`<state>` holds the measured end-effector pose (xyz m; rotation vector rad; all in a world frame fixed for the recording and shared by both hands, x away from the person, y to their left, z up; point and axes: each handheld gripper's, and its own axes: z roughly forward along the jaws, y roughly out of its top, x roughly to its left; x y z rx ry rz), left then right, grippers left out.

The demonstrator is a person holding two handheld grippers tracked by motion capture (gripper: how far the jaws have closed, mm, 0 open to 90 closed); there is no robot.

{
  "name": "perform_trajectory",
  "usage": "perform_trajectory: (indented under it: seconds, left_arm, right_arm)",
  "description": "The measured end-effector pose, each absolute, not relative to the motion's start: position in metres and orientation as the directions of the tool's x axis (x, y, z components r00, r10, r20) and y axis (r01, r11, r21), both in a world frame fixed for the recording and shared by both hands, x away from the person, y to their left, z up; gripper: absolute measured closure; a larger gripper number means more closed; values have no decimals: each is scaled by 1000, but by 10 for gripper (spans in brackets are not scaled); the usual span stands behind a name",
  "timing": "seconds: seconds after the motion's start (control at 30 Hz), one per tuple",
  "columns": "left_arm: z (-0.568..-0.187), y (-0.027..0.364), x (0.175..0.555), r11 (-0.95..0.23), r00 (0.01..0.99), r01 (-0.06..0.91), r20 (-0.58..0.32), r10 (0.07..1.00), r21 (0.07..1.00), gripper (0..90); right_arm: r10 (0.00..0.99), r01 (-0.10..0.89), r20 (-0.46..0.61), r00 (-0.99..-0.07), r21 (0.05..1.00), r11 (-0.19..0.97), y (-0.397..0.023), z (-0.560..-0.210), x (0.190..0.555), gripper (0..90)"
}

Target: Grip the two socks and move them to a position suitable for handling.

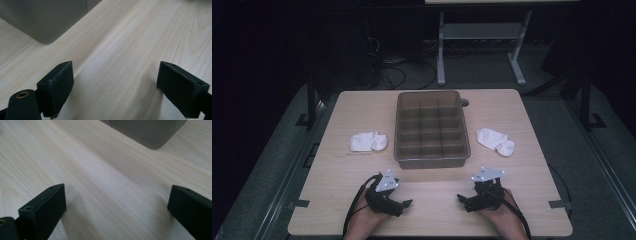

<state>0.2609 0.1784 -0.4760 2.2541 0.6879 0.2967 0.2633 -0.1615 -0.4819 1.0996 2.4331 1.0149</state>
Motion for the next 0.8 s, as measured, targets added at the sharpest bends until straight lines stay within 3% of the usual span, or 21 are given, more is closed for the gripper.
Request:
perform_trajectory:
  seconds: [0.5, 0.8]
  left_arm:
    - [-476, 178, 261, -577, 829, 386, 4, 559, 719, 136]
    - [-476, 179, 261, -579, 830, 385, 5, 558, 718, 137]
  right_arm:
    - [737, 539, 27, -675, 700, 468, -161, -482, 264, 18]
    - [723, 534, 21, -691, 689, 490, -161, -476, 262, 154]
